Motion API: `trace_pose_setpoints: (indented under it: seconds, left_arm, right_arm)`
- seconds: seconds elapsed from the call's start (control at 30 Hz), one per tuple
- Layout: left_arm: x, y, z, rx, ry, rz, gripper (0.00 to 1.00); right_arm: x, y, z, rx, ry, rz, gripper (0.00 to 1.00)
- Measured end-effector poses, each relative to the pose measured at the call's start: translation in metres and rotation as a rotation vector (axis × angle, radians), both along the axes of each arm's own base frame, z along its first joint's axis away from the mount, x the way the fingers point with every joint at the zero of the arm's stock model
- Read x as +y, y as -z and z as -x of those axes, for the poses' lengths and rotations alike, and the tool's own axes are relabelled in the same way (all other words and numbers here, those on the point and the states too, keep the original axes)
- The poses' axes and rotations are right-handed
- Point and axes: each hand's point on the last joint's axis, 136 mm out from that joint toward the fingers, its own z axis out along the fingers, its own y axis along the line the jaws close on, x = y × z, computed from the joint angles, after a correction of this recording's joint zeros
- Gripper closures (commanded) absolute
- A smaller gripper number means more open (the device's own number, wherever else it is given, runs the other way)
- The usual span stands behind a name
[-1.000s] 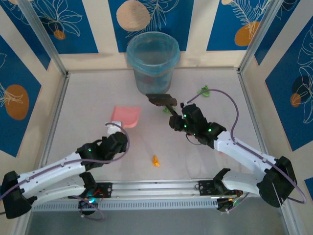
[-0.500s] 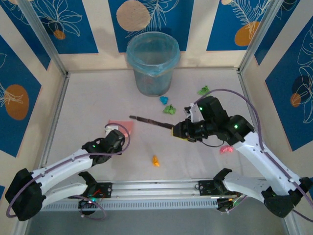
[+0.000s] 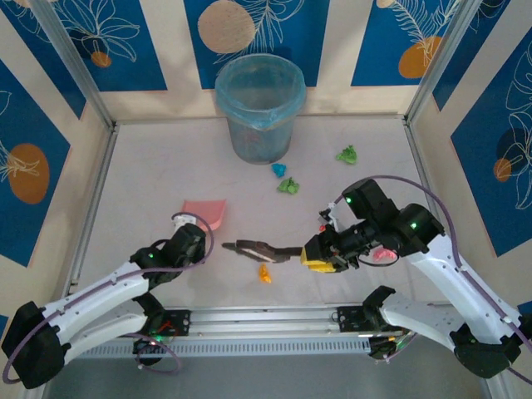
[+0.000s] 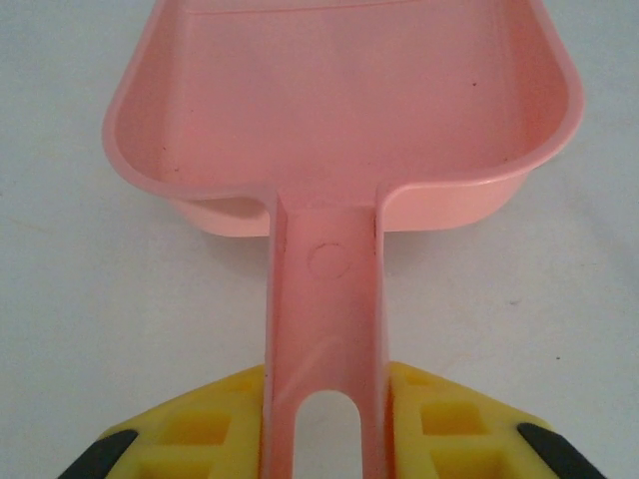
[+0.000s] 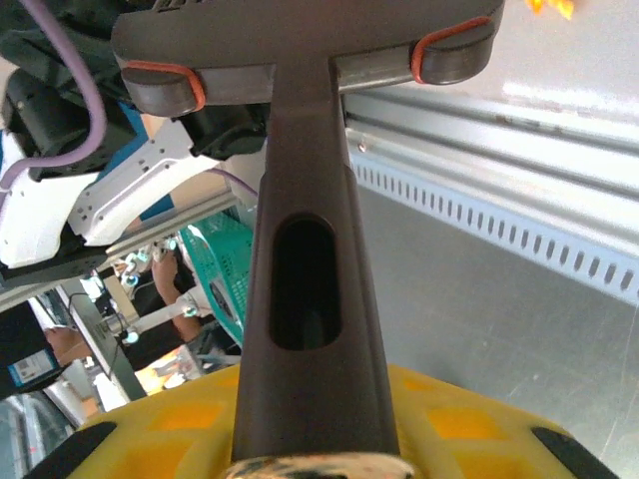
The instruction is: Sweep away the paper scraps from the table
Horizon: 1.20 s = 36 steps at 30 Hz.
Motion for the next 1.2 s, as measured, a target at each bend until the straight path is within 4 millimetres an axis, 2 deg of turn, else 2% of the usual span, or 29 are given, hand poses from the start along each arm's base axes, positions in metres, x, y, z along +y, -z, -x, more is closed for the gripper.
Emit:
trace_pose_setpoints:
  seconds: [0.27,0.37,0.57,0.77,0.97,1.2]
  left_arm:
    - [0.000,0.006,0.001,0.016,-0.010,-0.002,0.93]
    - [-0.001,0.006,0.000,0.014,-0.010,0.003,0.93]
    - [-0.003,0.005,-0.001,0.011,-0.007,0.012,0.93]
    - [-0.003,0.006,-0.002,0.013,-0.007,0.010,0.93]
    - [-0.003,0.005,-0.002,0.010,-0.007,0.013,0.93]
    - [-0.005,-0.005,-0.002,-0.018,-0.001,0.050,0.94]
  right_arm:
    - [-0.002,0.037,0.017,0.136,0.000,0.062,1.00]
    - [-0.001,0.043,0.022,0.157,0.002,0.063,1.00]
    - [0.003,0.053,0.018,0.168,0.017,0.064,1.00]
    - [0.009,0.064,0.001,0.161,0.050,0.087,1.00]
    - [0.009,0.075,-0.027,0.137,0.119,0.092,1.00]
    - [0.000,0.080,-0.067,0.072,0.221,0.086,1.00]
